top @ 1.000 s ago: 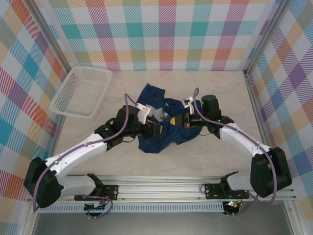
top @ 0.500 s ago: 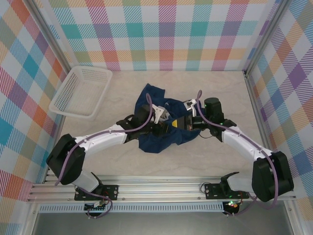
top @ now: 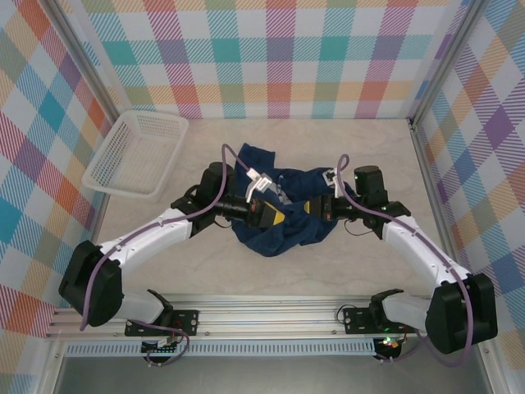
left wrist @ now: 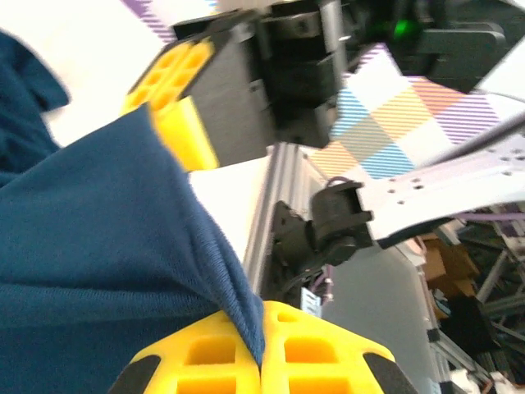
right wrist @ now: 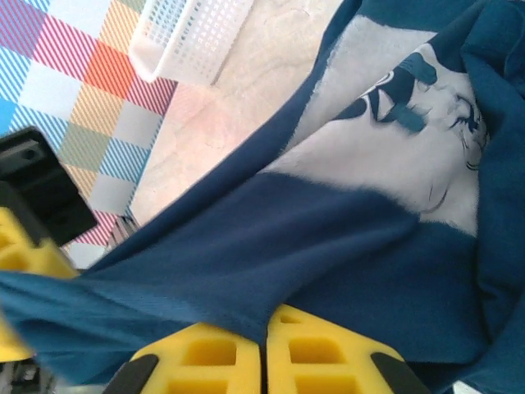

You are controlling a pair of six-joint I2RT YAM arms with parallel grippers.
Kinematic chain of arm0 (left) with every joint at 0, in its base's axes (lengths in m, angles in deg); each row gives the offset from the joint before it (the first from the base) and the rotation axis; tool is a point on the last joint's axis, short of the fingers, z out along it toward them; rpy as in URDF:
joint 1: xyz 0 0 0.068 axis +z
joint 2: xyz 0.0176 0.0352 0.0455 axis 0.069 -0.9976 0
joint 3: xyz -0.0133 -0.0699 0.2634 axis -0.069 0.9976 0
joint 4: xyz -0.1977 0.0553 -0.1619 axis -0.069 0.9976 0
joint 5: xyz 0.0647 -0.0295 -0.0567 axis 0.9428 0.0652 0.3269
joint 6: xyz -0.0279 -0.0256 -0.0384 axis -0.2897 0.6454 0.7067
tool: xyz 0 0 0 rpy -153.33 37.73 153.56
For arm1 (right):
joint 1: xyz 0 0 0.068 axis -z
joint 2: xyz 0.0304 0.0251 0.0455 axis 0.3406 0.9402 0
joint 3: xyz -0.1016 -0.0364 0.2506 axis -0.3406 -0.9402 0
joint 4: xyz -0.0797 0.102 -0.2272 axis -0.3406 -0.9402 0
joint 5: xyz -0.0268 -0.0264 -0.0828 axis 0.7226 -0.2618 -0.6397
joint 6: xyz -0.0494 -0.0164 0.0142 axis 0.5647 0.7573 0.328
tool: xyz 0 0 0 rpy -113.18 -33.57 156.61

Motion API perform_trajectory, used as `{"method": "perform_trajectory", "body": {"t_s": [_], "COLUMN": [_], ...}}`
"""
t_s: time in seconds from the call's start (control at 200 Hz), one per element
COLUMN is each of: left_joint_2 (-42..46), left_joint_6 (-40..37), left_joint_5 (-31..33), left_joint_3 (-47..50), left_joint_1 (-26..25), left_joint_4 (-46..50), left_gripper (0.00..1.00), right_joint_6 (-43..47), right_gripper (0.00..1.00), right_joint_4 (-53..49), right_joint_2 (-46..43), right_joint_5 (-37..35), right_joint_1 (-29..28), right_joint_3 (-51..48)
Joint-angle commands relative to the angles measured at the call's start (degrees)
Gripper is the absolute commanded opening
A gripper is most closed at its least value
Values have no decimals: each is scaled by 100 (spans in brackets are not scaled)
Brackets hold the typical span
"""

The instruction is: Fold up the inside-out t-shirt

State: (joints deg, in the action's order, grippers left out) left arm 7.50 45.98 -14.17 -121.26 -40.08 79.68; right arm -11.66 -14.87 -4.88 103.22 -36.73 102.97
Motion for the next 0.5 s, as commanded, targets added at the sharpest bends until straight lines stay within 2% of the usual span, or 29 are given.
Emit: {"method": "perform_trajectory", "body": {"t_s": [0.0, 0.115, 0.24, 0.34, 0.495], "left_joint_2": [78, -40, -75, -74, -102], "left_joint_6": [-171, -248, -267, -265, -266], "left_joint_5": [-698, -543, -291, -178, -122], "left_joint_3": [-120, -268, -338, -356, -390], "left_joint_1": [41, 92, 105, 114, 113], "left_joint_4": [-6, 191, 340, 404, 454], "left_gripper": [0, 0, 0, 0, 0], "right_joint_6": [443, 763, 1048, 1142, 1253], "right_gripper": [19, 28, 36, 37, 34], "right_joint_4": [-790, -1186, -1040, -742, -351], "right_joint_2": [-212, -613, -1284, -1595, -1540], "right_joint_5": [-1033, -1430, -1033, -792, -995], "right_joint_1": [-111, -324, -493, -818, -1476], "right_joint_3": [390, 432, 43, -270, -428]}}
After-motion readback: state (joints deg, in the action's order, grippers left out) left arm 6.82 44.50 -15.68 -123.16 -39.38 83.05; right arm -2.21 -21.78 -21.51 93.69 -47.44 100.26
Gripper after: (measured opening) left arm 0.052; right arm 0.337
